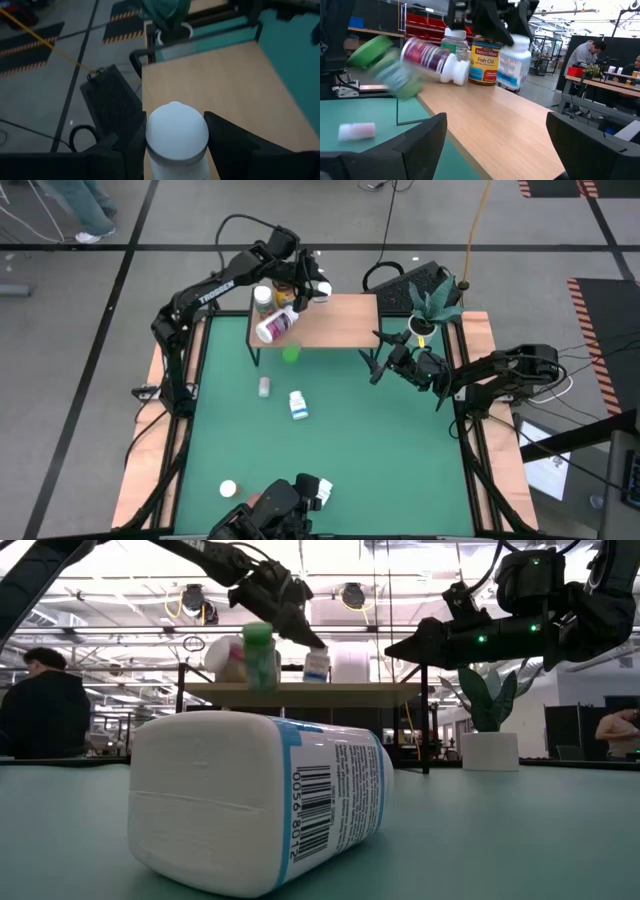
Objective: Pick and place medicine bottles onto shelf by color
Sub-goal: Put the bottom right white blue medicine bottle on the shelf
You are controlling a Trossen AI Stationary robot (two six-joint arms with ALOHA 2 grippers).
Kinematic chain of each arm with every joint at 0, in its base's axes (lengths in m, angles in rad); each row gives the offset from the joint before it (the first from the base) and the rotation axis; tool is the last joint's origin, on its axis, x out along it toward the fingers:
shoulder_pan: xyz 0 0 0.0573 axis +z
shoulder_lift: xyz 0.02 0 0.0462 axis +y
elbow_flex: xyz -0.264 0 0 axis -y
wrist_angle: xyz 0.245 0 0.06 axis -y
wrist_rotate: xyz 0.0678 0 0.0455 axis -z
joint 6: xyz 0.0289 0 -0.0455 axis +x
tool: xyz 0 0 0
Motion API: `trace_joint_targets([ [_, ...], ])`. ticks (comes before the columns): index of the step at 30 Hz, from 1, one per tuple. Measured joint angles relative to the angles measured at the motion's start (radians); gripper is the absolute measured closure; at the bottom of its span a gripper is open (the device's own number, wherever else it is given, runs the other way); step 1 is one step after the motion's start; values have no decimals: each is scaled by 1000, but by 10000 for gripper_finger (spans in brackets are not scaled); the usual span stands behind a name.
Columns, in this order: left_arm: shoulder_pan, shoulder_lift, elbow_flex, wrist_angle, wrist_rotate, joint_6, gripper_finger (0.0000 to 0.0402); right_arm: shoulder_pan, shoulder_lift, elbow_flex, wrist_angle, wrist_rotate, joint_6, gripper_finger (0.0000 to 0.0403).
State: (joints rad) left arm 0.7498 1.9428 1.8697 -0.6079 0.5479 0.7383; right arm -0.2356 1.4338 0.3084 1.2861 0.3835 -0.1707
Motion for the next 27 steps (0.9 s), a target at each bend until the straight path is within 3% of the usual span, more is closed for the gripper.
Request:
trace_joint_targets([
  [20,-87,-162,0,-68,-29,8,215,0,1,5,-5,-22,31,69],
  [27,-133,-232,0,-102,-105,7,215,1,1,7,-4,-49,54,69],
])
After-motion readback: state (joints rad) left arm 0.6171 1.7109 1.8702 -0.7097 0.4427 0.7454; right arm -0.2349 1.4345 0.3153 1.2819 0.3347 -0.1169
